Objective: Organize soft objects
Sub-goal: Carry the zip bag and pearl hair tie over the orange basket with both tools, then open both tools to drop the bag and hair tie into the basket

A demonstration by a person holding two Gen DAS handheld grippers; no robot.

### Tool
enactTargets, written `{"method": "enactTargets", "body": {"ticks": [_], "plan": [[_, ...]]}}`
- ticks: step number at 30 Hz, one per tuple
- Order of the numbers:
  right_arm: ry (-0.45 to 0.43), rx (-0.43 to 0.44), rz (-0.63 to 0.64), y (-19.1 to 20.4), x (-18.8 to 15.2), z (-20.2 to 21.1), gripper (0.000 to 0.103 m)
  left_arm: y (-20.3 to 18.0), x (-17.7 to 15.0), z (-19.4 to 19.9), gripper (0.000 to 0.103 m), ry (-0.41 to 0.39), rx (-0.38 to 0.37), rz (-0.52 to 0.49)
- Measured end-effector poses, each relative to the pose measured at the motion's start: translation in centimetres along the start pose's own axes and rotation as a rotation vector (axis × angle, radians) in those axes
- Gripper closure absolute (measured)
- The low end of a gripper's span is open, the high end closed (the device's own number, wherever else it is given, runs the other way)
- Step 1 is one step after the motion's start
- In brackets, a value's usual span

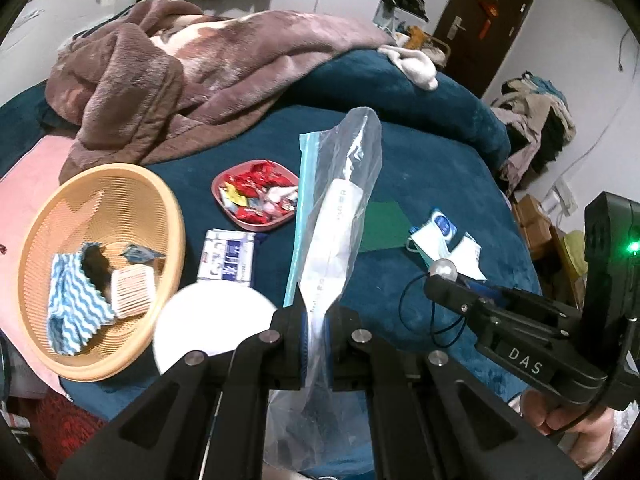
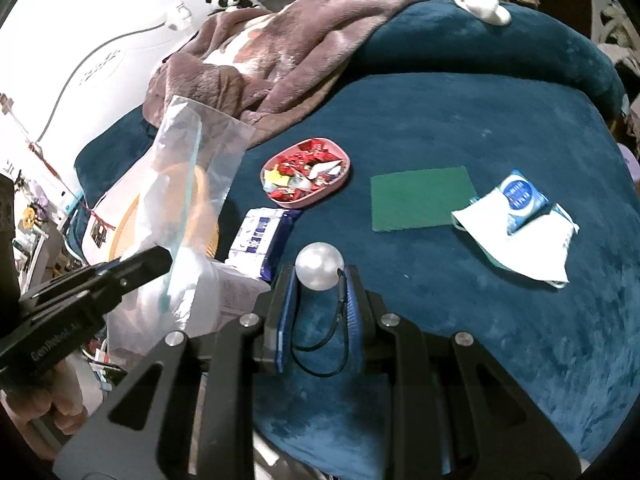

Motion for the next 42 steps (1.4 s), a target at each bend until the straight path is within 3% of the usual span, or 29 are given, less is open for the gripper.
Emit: {"method": "enactTargets", "body": {"ticks": [21, 35, 42], "plan": [[0.037, 0.081, 0.134, 9.4, 2.4, -4.4, 0.079, 11.3, 1.1, 2.1, 0.099, -0.044, 0.086, 0.152], [0.122, 0.170, 0.229, 18.7, 3.5, -10.2, 0.079, 22.6, 0.8, 1.8, 0.099, -0.041, 0.178, 0.319], [0.164, 0.186, 0.233, 21.5, 3.5, -12.5, 0.078, 27.5, 0.5, 0.8, 0.099, -0.030, 0.215, 0.411]]}}
Point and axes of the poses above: each gripper's, at about its wrist camera, not at the fingertips, and z roughly against the way its jaws point, y to its left, x to its top, the point moved 7 cm from there along -z, roughly the way its jaws point, and after that the axes turned 3 degrees about -y, right-handed, at the moved point
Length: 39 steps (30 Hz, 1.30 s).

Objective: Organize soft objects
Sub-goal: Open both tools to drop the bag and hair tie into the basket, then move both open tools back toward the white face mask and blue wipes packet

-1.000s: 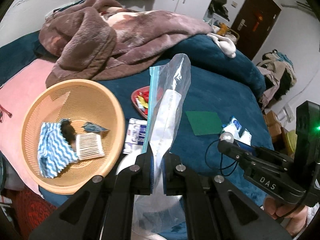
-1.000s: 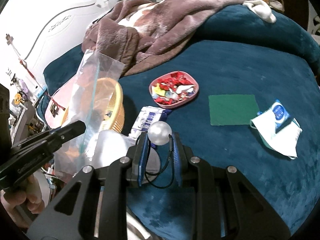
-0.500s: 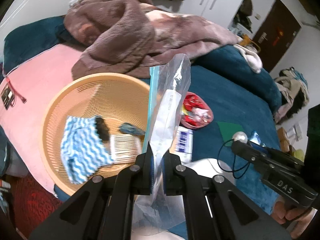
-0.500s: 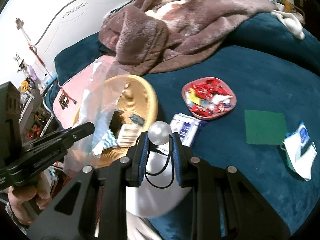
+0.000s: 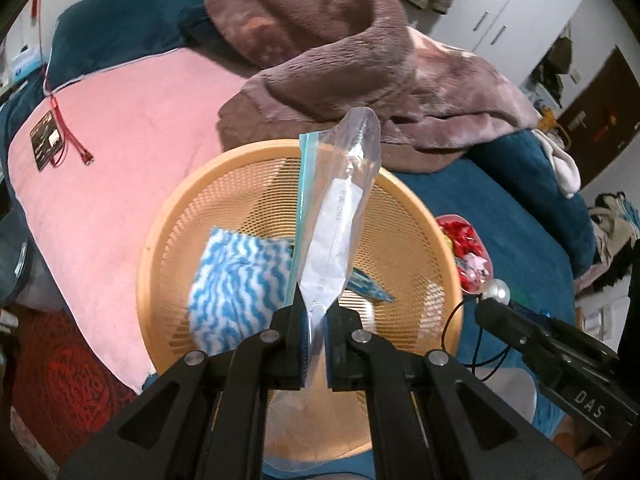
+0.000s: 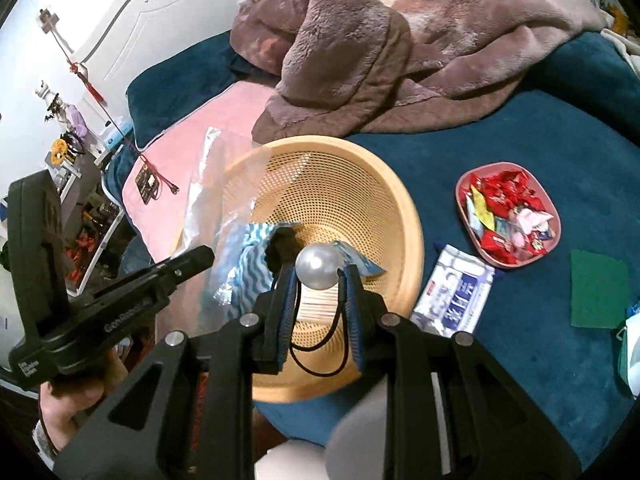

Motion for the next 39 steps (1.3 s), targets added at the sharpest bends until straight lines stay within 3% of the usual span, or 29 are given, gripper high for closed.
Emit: {"method": "enactTargets", "body": {"ticks": [2, 3, 4, 5, 6, 7, 10, 14, 17, 24, 39], "plan": [[0.012, 0.017, -0.007, 0.3, 0.2, -0.6, 0.076, 0.7, 0.1, -0.4, 0.097, 0.005, 0.008, 0.014], [0.032, 0.026, -0.028, 0.2, 0.2, -1.0, 0.069, 0.9, 0.1, -0.6, 0.084, 0.011, 0.011, 0.019], [0.040, 0.037, -0.049, 0.1, 0.2, -1.2, 0.060, 1.2, 0.1, -0.9, 0.051, 0.018, 0.011, 0.024], [0.038, 0.051, -0.073, -0.1, 0.2, -1.1, 0.040, 1.3, 0.0, -1.2, 0.033, 0.027, 0.011, 0.031], [0.022, 0.056, -0.097, -0.4, 0.1, -0.8, 0.030, 1.4, 0.0, -1.5, 0.006, 0.036, 0.015, 0.037], [0.011, 0.051, -0.104, -0.6, 0.1, -0.6, 0.028, 1.7, -0.2, -1.7, 0.001, 0.049, 0.020, 0.047], [0.012, 0.029, -0.102, -1.2, -0.2, -0.3, 0.024, 2.4, -0.6, -1.6, 0.001, 0.044, 0.029, 0.080], [0.021, -0.005, -0.089, -1.7, -0.6, -0.1, 0.000, 2.7, -1.1, -1.0, 0.001, 0.028, 0.096, 0.047], [0.029, -0.033, -0.058, -1.8, -0.9, 0.2, 0.000, 2.7, -1.4, -0.7, 0.000, 0.020, 0.150, 0.018], [0.042, -0.068, -0.012, -1.6, -1.5, 0.5, 0.000, 3.2, -1.9, -0.5, 0.000, 0.033, 0.192, 0.004], [0.038, -0.073, -0.030, -2.7, -2.5, 1.8, 0.000, 1.9, -2.6, 0.4, 0.000, 0.040, 0.209, -0.028]]}}
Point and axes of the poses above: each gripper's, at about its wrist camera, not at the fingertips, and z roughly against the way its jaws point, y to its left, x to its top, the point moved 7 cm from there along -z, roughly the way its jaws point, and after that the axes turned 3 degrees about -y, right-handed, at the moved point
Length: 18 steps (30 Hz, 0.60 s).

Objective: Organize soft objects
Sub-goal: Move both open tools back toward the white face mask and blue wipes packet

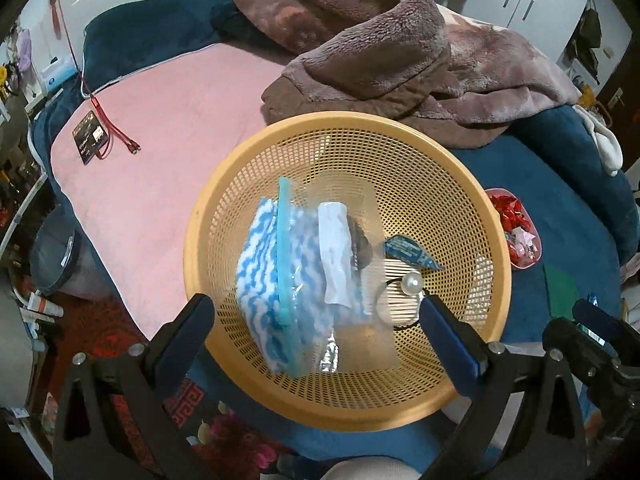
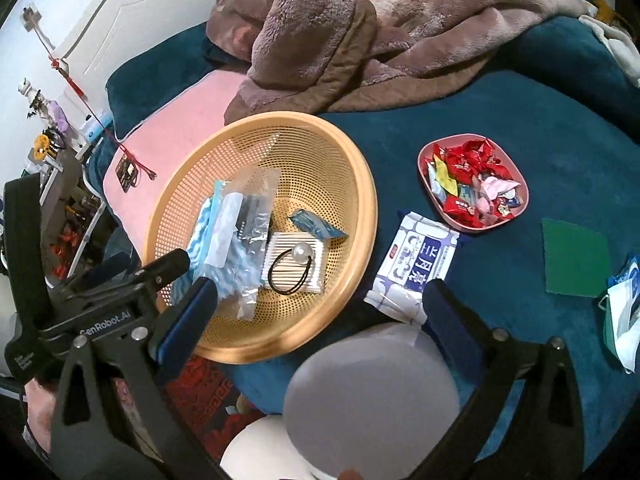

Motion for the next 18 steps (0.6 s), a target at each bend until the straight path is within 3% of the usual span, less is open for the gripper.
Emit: {"method": "enactTargets", "body": {"ticks": [18], "plan": [[-0.050, -0.037, -0.078, -5.5, -1.8, 4.2, 0.000, -6.1, -0.2, 2.8, 0.000, -0.028, -0.036, -0.104]]}}
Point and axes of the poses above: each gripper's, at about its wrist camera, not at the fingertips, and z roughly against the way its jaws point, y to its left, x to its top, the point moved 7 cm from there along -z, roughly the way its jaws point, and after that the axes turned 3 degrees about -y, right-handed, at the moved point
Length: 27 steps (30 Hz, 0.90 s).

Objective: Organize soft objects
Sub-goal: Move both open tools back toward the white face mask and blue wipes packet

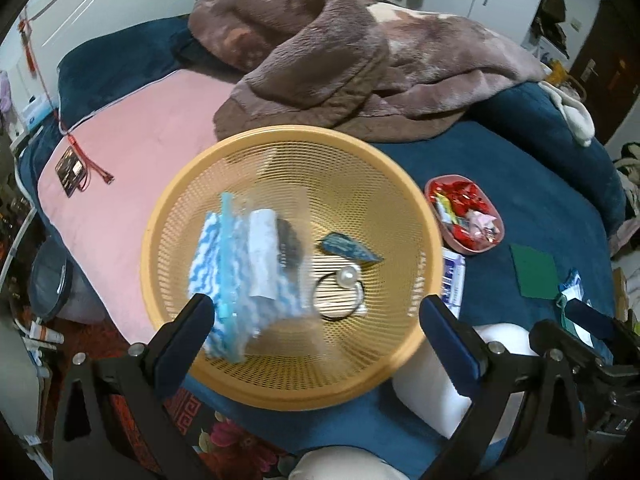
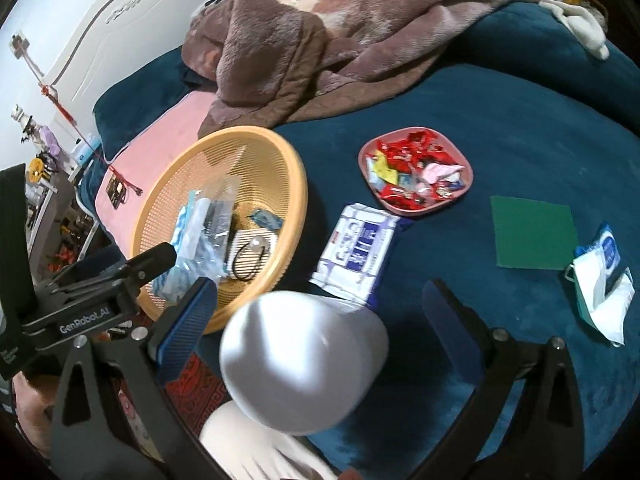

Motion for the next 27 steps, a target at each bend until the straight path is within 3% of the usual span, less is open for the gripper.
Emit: {"method": "enactTargets", "body": {"ticks": [27], "plan": [[-0.065, -0.045, -0.155, -9.9, -2.9, 5.9, 0.000, -12.4, -1.9, 2.7, 0.000, -0.015, -0.061, -0.203]]}}
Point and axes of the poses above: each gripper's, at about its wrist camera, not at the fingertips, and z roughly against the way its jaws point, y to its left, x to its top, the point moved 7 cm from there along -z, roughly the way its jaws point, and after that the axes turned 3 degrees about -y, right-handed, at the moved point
